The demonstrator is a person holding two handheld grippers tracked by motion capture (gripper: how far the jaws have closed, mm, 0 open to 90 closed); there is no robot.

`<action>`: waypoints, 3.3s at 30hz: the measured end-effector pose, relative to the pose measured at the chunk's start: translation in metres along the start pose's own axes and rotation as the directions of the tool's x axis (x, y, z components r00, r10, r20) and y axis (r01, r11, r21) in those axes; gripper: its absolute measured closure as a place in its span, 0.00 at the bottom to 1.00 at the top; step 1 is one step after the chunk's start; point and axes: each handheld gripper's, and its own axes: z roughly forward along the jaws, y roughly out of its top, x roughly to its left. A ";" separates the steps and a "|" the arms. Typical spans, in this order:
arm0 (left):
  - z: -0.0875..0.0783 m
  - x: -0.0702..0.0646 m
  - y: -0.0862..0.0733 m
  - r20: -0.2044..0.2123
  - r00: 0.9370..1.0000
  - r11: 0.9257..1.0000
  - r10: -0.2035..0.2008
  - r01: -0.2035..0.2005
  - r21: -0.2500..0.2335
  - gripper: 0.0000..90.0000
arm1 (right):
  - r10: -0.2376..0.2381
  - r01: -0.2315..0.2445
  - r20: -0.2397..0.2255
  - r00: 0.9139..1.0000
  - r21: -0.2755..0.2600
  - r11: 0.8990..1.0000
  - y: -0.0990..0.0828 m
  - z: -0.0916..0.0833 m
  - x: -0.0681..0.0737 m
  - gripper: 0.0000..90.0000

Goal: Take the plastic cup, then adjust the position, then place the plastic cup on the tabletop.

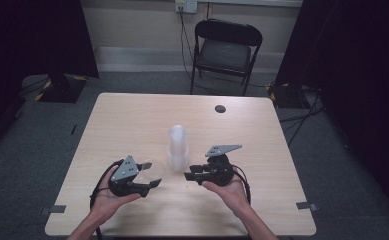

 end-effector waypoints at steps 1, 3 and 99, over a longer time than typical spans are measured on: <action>-0.001 0.003 0.000 -0.008 1.000 1.000 -0.012 0.012 -0.008 0.39 | -0.001 0.001 0.021 1.000 -0.009 1.000 -0.003 -0.004 -0.001 0.63; -0.004 0.008 0.002 -0.034 0.999 0.999 -0.039 0.038 -0.022 0.38 | -0.007 0.007 0.041 0.999 -0.012 1.000 -0.005 -0.007 -0.003 0.61; 0.058 0.100 -0.007 -0.251 0.942 0.969 -0.221 0.242 0.057 0.17 | 0.107 -0.095 0.167 0.980 -0.077 0.992 -0.066 -0.054 -0.043 0.55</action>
